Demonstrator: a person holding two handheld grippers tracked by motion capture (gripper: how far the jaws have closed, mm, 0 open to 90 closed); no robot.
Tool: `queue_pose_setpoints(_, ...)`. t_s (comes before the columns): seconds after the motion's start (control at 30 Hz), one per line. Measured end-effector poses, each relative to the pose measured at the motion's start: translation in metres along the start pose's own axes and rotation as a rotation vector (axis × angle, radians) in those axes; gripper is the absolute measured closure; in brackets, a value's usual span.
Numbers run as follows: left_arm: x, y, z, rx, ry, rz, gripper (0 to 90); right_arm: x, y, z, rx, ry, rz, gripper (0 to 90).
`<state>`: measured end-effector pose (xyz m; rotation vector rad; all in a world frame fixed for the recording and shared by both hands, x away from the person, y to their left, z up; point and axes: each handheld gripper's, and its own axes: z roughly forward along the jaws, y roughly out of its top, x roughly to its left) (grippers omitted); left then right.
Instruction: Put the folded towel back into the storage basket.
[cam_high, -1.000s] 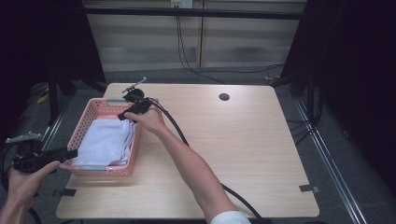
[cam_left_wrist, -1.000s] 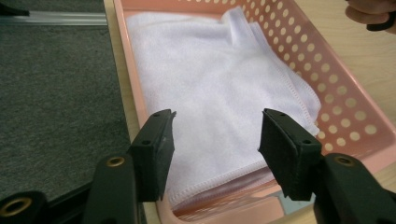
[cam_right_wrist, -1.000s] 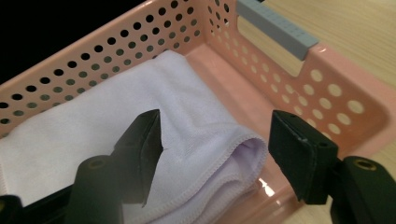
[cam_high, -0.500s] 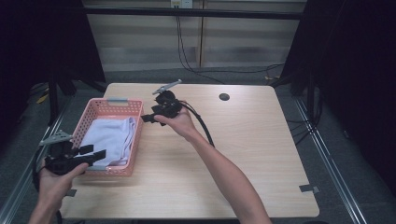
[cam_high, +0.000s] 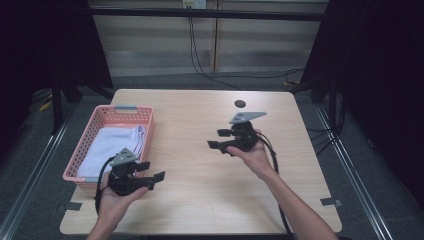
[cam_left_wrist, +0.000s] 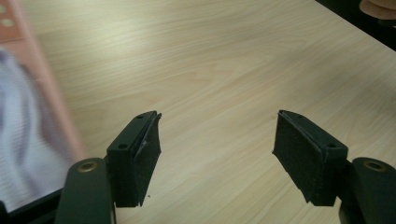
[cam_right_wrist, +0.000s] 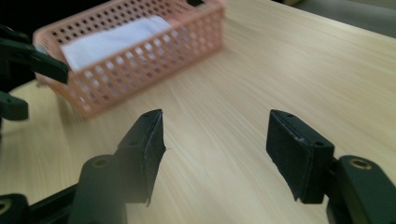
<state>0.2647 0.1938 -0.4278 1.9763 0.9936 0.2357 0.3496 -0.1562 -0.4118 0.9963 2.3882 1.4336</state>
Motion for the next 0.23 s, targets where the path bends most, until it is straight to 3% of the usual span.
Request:
queue_pose_setpoints(0.1, -0.009, -0.007, 0.009, -0.005, -0.013, 0.018, 30.7, -0.005, -0.028, -0.03, -0.007, -0.045, 0.025, 34.9)
queue_pose_setpoints(0.17, -0.01, -0.009, 0.016, 0.008, -0.021, 0.033, 29.6, -0.008, -0.042, -0.042, -0.006, -0.049, 0.036, 35.0)
queue_pose_setpoints(0.2, -0.01, -0.009, 0.017, 0.003, -0.009, 0.029, 29.3, -0.008, -0.048, -0.048, -0.02, -0.069, 0.046, 34.3)
queue_pose_setpoints(0.23, -0.01, -0.011, 0.019, 0.0, -0.001, 0.024, 29.2, -0.008, -0.052, -0.05, -0.024, -0.061, 0.045, 34.2)
